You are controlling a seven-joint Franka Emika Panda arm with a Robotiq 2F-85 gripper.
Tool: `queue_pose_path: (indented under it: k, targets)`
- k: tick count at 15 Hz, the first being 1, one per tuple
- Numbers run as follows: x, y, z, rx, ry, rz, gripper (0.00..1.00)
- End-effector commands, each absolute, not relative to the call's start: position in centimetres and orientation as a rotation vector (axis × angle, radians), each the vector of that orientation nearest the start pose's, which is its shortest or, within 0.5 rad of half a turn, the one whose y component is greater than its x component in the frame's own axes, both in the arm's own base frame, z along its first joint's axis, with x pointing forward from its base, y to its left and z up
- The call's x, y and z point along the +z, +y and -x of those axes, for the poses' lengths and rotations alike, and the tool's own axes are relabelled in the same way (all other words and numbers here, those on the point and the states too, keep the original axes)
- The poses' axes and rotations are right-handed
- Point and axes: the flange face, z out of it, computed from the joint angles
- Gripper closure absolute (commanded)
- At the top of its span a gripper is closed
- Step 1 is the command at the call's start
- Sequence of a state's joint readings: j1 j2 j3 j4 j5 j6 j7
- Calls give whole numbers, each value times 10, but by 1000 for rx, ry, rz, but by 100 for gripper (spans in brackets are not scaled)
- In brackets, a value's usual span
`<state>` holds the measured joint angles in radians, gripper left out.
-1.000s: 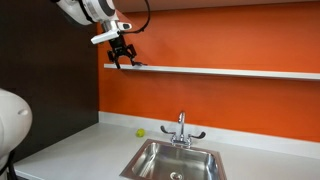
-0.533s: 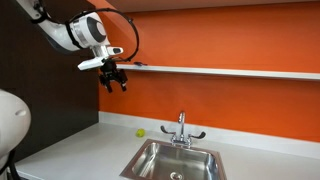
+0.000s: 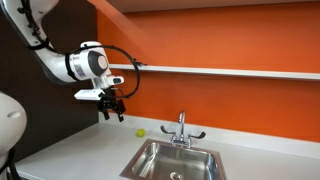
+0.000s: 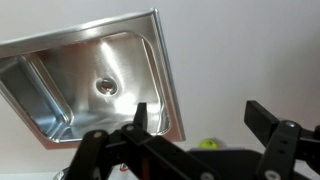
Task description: Put the candy bar on the shelf
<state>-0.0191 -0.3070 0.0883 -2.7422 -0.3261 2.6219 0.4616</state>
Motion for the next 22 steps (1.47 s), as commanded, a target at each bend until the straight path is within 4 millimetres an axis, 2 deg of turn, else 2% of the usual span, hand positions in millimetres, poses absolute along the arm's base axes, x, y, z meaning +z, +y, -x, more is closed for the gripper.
queue_pose_path:
  k: [1, 2, 6, 10, 11, 13, 22]
  targets:
    - [289, 10, -388, -404, 66, 3228, 0]
    - [280, 4, -400, -408, 27, 3213, 0]
    - [248, -20, -398, -378, -48, 3191, 0]
    - [223, -36, -394, -319, -46, 3187, 0]
    - [230, -28, -395, -315, -26, 3194, 0]
    - [225, -29, -395, -296, -24, 3194, 0]
    - [226, -29, -396, -300, -26, 3194, 0]
